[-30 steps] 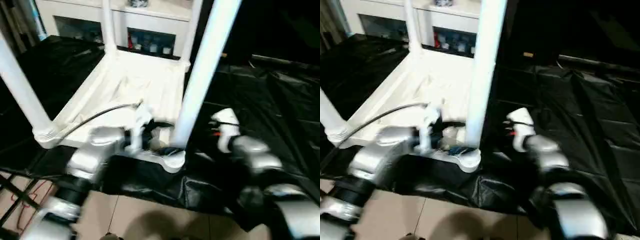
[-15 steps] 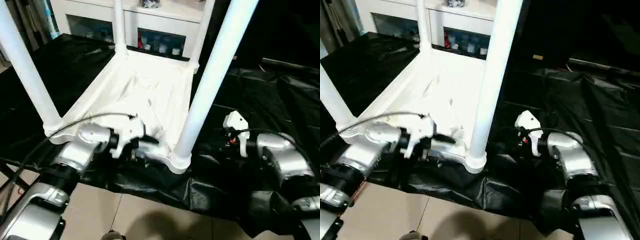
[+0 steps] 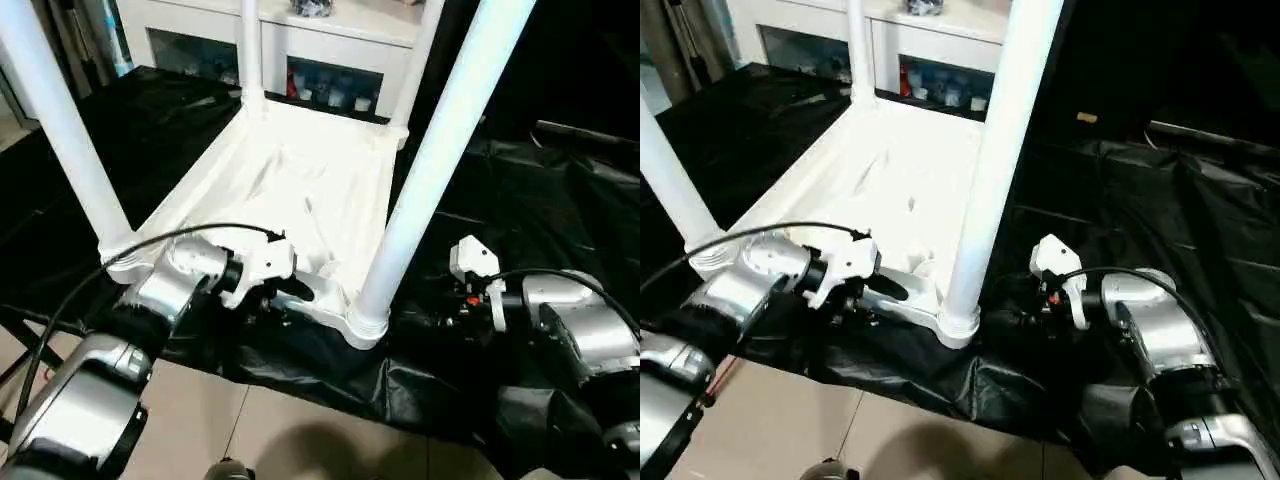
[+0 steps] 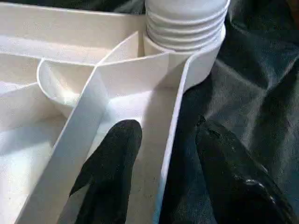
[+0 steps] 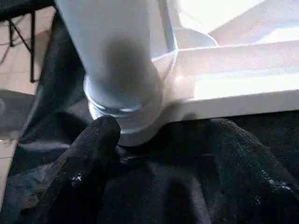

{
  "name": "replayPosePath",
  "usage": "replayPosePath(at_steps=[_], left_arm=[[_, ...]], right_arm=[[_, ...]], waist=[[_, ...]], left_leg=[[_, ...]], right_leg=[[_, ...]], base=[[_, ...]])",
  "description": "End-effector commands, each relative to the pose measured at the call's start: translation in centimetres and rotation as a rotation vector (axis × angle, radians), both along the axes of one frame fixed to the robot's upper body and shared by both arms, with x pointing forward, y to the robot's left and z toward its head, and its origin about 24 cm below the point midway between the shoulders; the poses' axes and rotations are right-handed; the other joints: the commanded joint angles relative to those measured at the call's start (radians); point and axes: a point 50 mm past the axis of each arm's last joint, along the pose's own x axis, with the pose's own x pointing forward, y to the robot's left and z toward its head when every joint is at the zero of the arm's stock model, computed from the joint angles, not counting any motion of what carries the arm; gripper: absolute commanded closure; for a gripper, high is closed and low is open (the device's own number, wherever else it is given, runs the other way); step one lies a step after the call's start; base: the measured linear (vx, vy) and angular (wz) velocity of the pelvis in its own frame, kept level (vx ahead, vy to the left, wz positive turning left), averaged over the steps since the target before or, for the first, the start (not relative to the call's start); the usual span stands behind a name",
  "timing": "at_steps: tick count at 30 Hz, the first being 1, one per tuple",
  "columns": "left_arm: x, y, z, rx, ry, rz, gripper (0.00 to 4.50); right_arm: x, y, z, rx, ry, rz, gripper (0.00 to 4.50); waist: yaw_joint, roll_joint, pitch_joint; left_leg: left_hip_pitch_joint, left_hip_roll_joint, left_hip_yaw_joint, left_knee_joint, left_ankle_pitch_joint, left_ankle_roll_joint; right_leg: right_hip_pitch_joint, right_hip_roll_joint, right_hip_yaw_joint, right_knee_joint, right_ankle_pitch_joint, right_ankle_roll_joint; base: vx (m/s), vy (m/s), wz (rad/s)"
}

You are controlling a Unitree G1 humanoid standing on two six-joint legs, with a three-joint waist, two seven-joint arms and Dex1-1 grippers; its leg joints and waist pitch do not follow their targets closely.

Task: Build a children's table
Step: Rotate table base, then rotate leg to tighten

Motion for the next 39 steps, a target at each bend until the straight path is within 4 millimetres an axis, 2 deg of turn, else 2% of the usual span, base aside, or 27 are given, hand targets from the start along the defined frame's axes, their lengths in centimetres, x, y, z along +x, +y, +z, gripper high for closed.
replayPosePath(at_steps=[1, 5, 9, 15, 20, 22, 24, 27, 29, 33, 36, 37, 38, 39], left_arm=[[0.2, -0.3, 0.3, 0.03, -0.01, -0.032, 2.59], [0.6, -0.3, 0.3, 0.041, 0.0, -0.03, 2.95], [0.8, -0.3, 0.2, 0.056, 0.004, -0.03, 3.29], [1.0, -0.2, 0.0, 0.081, 0.04, -0.025, 3.74], [0.9, 0.2, -0.4, 0.092, 0.103, 0.019, 4.25], [0.9, 0.4, -0.6, 0.099, 0.123, 0.05, 4.31], [0.9, 0.5, -0.9, 0.086, 0.143, 0.1, 4.36], [0.9, 0.3, -1.4, 0.029, 0.169, 0.18, 4.49], [1.0, 0.0, -1.9, -0.003, 0.165, 0.263, 4.49], [0.6, -0.7, -2.8, -0.008, 0.158, 0.306, 4.5], [0.3, -1.2, -3.3, 0.001, 0.144, 0.33, 4.5], [0.0, -1.5, -3.4, -0.002, 0.14, 0.329, 4.5], [-0.3, -1.8, -3.6, -0.006, 0.142, 0.318, 4.5], [-0.5, -2.0, -3.6, -0.008, 0.144, 0.312, 4.5]], right_arm=[[-0.2, -0.4, 0.5, -0.007, -0.001, 0.009, 1.14], [-0.5, -0.5, 0.4, -0.011, 0.011, 0.007, 1.14], [-0.7, -0.5, 0.4, -0.015, 0.015, 0.006, 1.14], [-0.9, -0.4, 0.4, -0.021, 0.022, 0.004, 1.14], [-0.9, -0.3, 0.3, -0.021, 0.027, 0.001, 1.14], [-0.9, -0.2, 0.2, -0.015, 0.042, -0.007, 1.14], [-0.7, -0.3, 0.1, -0.011, 0.049, -0.028, 0.88], [-0.5, -0.3, 0.1, -0.008, 0.041, -0.053, 0.67], [-0.6, -0.3, 0.1, 0.015, 0.059, -0.06, 0.51], [-0.4, -0.1, 0.1, 0.031, 0.045, -0.072, 0.2], [0.4, 0.6, -0.2, 0.01, -0.03, -0.124, 0.09], [0.9, 1.1, -0.6, 0.0, -0.059, -0.168, 0.09], [1.4, 1.5, -0.9, -0.01, -0.077, -0.213, 0.09], [1.6, 1.7, -1.1, -0.016, -0.085, -0.24, 0.09]], waist=[[0.004, 0.015, -0.073], [0.004, 0.019, -0.075], [0.007, 0.016, -0.075], [0.006, 0.016, -0.071], [0.006, 0.013, -0.071], [0.004, 0.013, -0.07], [0.003, 0.008, -0.07], [-0.004, 0.007, -0.071], [-0.009, 0.0, -0.069], [-0.018, 0.001, -0.069], [-0.024, 0.006, -0.071], [-0.025, -0.006, -0.07], [-0.024, -0.004, -0.072], [-0.027, 0.003, -0.069]], left_leg=[[0.019, 0.032, -0.017, -0.07, -0.267, 0.003], [0.019, 0.033, -0.018, -0.069, -0.259, 0.001], [0.019, 0.032, -0.018, -0.068, -0.262, 0.005], [0.019, 0.031, -0.018, -0.068, -0.273, 0.006], [0.018, 0.032, -0.02, -0.069, -0.27, 0.006], [0.018, 0.032, -0.019, -0.069, -0.269, 0.008], [0.017, 0.032, -0.019, -0.069, -0.262, 0.009], [0.014, 0.029, -0.02, -0.067, -0.252, 0.014], [0.013, 0.028, -0.02, -0.066, -0.252, 0.022], [0.006, 0.026, -0.023, -0.066, -0.24, 0.035], [0.01, 0.028, -0.021, -0.066, -0.238, 0.028], [0.012, 0.025, -0.018, -0.064, -0.243, 0.033], [0.012, 0.027, -0.02, -0.064, -0.235, 0.03], [0.01, 0.026, -0.021, -0.068, -0.23, 0.025]], right_leg=[[0.049, -0.07, 0.046, -0.084, -0.221, -0.205], [0.05, -0.071, 0.046, -0.08, -0.194, -0.217], [0.053, -0.071, 0.045, -0.08, -0.184, -0.222], [0.051, -0.073, 0.045, -0.088, -0.246, -0.209], [0.051, -0.074, 0.044, -0.087, -0.257, -0.21], [0.051, -0.074, 0.044, -0.089, -0.267, -0.209], [0.052, -0.075, 0.044, -0.088, -0.266, -0.21], [0.053, -0.076, 0.044, -0.088, -0.261, -0.209], [0.053, -0.075, 0.043, -0.09, -0.278, -0.206], [0.055, -0.075, 0.041, -0.096, -0.338, -0.175], [0.046, -0.075, 0.041, -0.099, -0.354, -0.17], [0.044, -0.071, 0.041, -0.102, -0.371, -0.164], [0.045, -0.077, 0.042, -0.097, -0.372, -0.165], [0.042, -0.075, 0.041, -0.101, -0.39, -0.16]], base=[[0.0, 0.0, 0.0], [0.0, 0.0, 0.0], [0.0, 0.0, 0.0], [0.0, 0.0, 0.0], [0.0, 0.0, 0.0], [0.0, 0.0, 0.0], [0.0, 0.0, 0.0], [0.0, 0.0, 0.0], [0.0, 0.0, 0.0], [0.0, 0.0, 0.0], [0.0, 0.0, 0.0], [0.0, 0.0, 0.0], [0.0, 0.0, 0.0], [0.0, 0.0, 0.0]])
